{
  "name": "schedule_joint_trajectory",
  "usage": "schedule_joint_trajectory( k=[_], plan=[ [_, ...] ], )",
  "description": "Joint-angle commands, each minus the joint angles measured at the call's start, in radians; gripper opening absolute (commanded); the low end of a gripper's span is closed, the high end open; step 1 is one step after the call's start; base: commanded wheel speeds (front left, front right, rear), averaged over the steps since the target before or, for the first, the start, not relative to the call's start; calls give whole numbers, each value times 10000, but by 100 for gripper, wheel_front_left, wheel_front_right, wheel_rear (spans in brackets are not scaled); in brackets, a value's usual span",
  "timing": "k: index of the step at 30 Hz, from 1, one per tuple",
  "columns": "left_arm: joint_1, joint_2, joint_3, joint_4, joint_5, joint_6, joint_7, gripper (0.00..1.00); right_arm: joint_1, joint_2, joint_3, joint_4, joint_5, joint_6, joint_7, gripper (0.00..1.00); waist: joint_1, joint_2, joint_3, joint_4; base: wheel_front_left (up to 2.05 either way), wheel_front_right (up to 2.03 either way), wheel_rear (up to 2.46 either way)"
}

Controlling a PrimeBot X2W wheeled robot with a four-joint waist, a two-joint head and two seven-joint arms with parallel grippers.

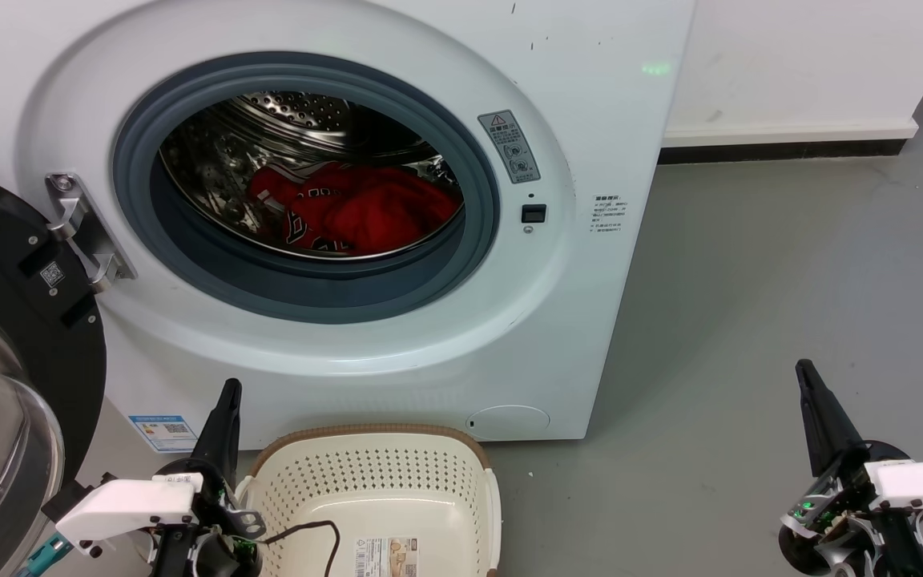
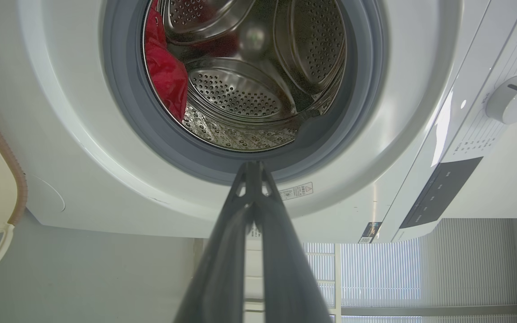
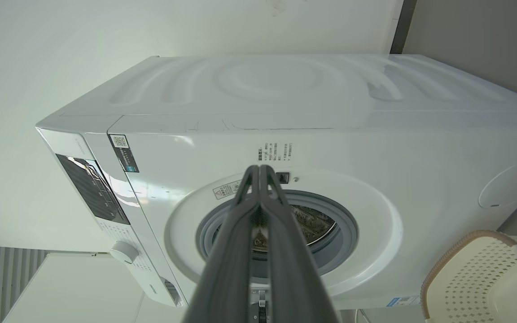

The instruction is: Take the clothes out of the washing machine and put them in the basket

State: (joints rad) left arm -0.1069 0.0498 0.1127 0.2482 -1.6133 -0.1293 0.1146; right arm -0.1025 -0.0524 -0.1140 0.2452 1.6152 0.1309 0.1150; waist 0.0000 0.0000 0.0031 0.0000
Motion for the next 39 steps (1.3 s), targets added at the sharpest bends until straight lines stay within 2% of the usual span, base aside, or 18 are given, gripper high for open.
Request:
schedule_joint_trajectory(
  k=[1, 33, 34, 39],
  plan=[
    [-57, 8, 29, -35, 4, -35, 20, 0, -131, 37, 4, 10, -47, -3, 7, 0, 0, 0, 0, 0, 0, 0, 0],
    [-57, 8, 29, -35, 4, -35, 20, 0, -131, 37, 5, 10, -46, -3, 6, 0, 0, 0, 0, 0, 0, 0, 0],
    [0, 0, 0, -1, 0, 0, -1, 100, 0, 0, 0, 0, -1, 0, -1, 100, 0, 0, 0, 0, 0, 0, 0],
    [298, -25, -71, 296, 15, 4, -46, 100, 270, 8, 38, 294, -20, -2, -45, 100, 0, 0, 6, -1, 0, 0, 0]
  ],
)
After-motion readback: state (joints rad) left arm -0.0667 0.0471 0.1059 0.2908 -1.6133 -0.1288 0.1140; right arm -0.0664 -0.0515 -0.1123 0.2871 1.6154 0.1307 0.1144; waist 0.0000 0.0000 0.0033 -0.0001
